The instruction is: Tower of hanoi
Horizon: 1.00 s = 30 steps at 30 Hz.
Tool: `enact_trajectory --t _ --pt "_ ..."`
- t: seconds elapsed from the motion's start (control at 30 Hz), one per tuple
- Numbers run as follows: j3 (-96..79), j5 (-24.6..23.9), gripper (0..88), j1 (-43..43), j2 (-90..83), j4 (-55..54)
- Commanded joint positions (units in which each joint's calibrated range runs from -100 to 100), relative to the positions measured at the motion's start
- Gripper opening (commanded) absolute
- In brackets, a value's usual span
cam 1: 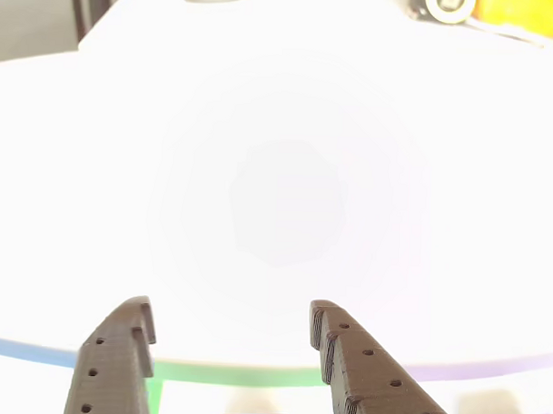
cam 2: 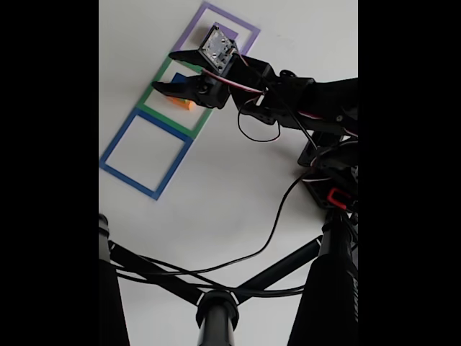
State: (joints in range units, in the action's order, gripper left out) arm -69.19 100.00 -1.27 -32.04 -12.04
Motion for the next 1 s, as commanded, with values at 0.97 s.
enact_trajectory --t 0.97 --pt "78.55 0.0 1.1 21.98 -9.83 109.93"
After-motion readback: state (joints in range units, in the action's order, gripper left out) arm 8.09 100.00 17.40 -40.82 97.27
